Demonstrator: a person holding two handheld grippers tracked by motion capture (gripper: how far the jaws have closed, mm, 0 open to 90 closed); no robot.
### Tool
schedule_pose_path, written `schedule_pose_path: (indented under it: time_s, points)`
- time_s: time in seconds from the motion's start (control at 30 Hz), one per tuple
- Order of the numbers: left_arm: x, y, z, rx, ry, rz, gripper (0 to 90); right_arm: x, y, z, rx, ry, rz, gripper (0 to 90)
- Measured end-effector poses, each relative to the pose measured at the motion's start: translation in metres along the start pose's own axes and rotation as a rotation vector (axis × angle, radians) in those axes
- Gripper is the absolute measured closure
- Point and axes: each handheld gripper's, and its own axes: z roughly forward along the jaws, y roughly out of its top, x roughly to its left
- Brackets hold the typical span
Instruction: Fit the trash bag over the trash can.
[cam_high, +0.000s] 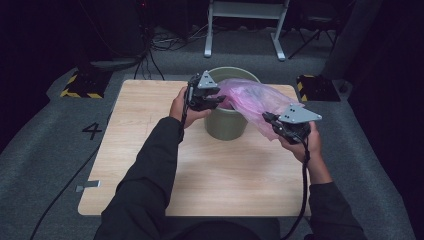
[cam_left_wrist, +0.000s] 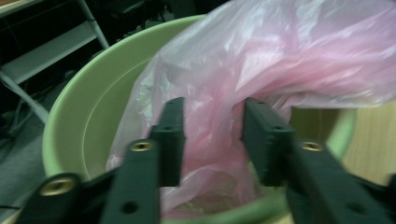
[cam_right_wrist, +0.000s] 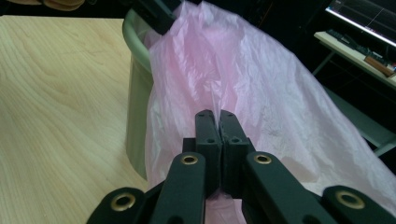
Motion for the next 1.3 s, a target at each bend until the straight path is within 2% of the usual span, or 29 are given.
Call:
schedule_pose_path:
  time_s: [0.03, 0.1, 0.13, 0.23, 0.3, 0.37, 0.4, 0.47, 0.5, 0.53, 0.57, 0.6, 0.7, 0.73, 0.77, 0.8, 0.83, 0.87, 0.97, 1.07, 1.1, 1.13, 1.17, 1.2, 1.23, 1.27, 1.3]
  points:
    - [0.0, -0.001, -0.007, -0.043, 0.018, -0.03, 42.0, 0.0, 0.004, 0.0, -0.004, 0.006, -0.004, 89.6]
    - [-0.001, -0.002, -0.01, -0.052, 0.014, -0.03, 31.9, 0.002, 0.008, 0.002, -0.002, 0.01, -0.017, 89.4]
    - [-0.003, -0.001, -0.012, -0.06, 0.0, -0.023, 31.9, 0.002, 0.008, 0.002, -0.002, 0.01, -0.017, 89.4]
    - [-0.012, 0.001, -0.018, -0.073, -0.019, 0.033, 28.0, 0.008, 0.019, 0.006, 0.003, 0.023, -0.048, 88.9]
    - [-0.02, 0.005, -0.018, -0.075, -0.018, 0.062, 28.0, 0.009, 0.022, 0.008, 0.004, 0.028, -0.057, 88.8]
    - [-0.03, 0.01, -0.014, -0.073, -0.04, 0.096, 28.2, 0.013, 0.029, 0.012, 0.007, 0.044, -0.075, 88.7]
    - [-0.03, 0.01, -0.014, -0.073, -0.04, 0.096, 28.4, 0.013, 0.029, 0.012, 0.007, 0.044, -0.075, 88.7]
    - [-0.036, 0.012, -0.01, -0.057, -0.04, 0.121, 30.5, 0.016, 0.033, 0.014, 0.007, 0.05, -0.082, 88.5]
    - [-0.039, 0.013, -0.007, -0.04, -0.012, 0.129, 34.0, 0.017, 0.034, 0.015, 0.01, 0.057, -0.087, 88.4]
    - [-0.041, 0.013, -0.004, -0.018, 0.011, 0.139, 46.1, 0.019, 0.036, 0.017, 0.011, 0.063, -0.092, 88.0]
    - [-0.04, 0.013, -0.001, -0.011, 0.001, 0.142, 46.1, 0.019, 0.036, 0.017, 0.011, 0.063, -0.092, 88.0]
    - [-0.041, 0.013, 0.001, -0.006, -0.003, 0.139, 51.5, 0.02, 0.037, 0.018, 0.011, 0.067, -0.093, 87.6]
    - [-0.04, 0.012, 0.003, 0.005, 0.022, 0.153, 74.1, 0.02, 0.037, 0.019, 0.006, 0.07, -0.08, 83.1]
    - [-0.039, 0.012, 0.003, 0.004, 0.029, 0.161, 80.4, 0.019, 0.037, 0.019, 0.003, 0.07, -0.074, 80.6]
    - [-0.039, 0.012, 0.002, 0.004, 0.032, 0.165, 89.4, 0.018, 0.036, 0.018, -0.006, 0.066, -0.061, 71.1]
    - [-0.038, 0.012, 0.001, 0.006, 0.041, 0.166, 89.4, 0.018, 0.036, 0.018, -0.006, 0.066, -0.061, 71.1]
    - [-0.037, 0.012, 0.0, 0.005, 0.046, 0.168, 89.9, 0.016, 0.035, 0.016, -0.015, 0.052, -0.041, 63.6]
    - [-0.036, 0.012, -0.001, 0.006, 0.05, 0.166, 89.9, 0.016, 0.035, 0.016, -0.015, 0.052, -0.041, 63.6]
    - [-0.031, 0.01, -0.006, 0.001, 0.055, 0.155, 90.0, 0.01, 0.031, 0.009, -0.049, 0.065, -0.004, 52.0]
    - [-0.028, 0.009, -0.009, -0.009, 0.046, 0.138, 90.0, 0.006, 0.028, 0.004, -0.078, 0.085, 0.024, 52.9]
    - [-0.028, 0.008, -0.01, -0.026, 0.027, 0.129, 85.2, 0.005, 0.027, 0.003, -0.064, 0.076, 0.023, 60.7]
    - [-0.029, 0.008, -0.01, -0.049, 0.008, 0.123, 85.2, 0.005, 0.027, 0.003, -0.064, 0.076, 0.023, 60.7]
    - [-0.031, 0.009, -0.01, -0.057, 0.0, 0.123, 58.4, 0.006, 0.026, 0.005, -0.042, 0.073, 0.008, 74.3]
    - [-0.034, 0.01, -0.009, -0.059, -0.012, 0.127, 58.4, 0.006, 0.026, 0.005, -0.042, 0.073, 0.008, 74.3]
    - [-0.042, 0.013, -0.006, -0.051, -0.039, 0.145, 38.9, 0.006, 0.025, 0.006, -0.036, 0.087, 0.005, 82.3]
    - [-0.042, 0.013, -0.006, -0.051, -0.039, 0.145, 33.5, 0.006, 0.025, 0.006, -0.036, 0.087, 0.005, 82.3]
    - [-0.046, 0.014, -0.004, -0.051, -0.036, 0.154, 30.1, 0.008, 0.024, 0.007, -0.035, 0.089, -0.001, 86.6]
